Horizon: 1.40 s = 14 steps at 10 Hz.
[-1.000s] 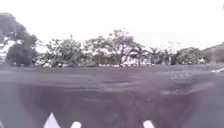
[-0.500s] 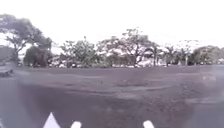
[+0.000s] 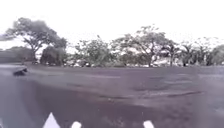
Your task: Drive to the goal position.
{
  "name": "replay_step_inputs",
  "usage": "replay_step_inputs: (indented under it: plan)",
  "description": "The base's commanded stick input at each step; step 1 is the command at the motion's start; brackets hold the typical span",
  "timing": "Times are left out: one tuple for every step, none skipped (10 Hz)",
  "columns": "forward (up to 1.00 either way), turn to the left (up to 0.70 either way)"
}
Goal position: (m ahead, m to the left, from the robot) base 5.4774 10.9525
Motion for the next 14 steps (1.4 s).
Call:
replay_step_inputs:
  plan:
    - [0.70,0.35]
    - [0.70,0.35]
    - [0.70,0.35]
    - [0.70,0.35]
    - [0.70,0.35]
    - [0.70,0.35]
    - [0.70,0.35]
    - [0.70,0.35]
    - [0.70,0.35]
    - [0.70,0.35]
    - [0.70,0.35]
    - [0.70,0.35]
    - [0.70,0.35]
    - [0.70,0.35]
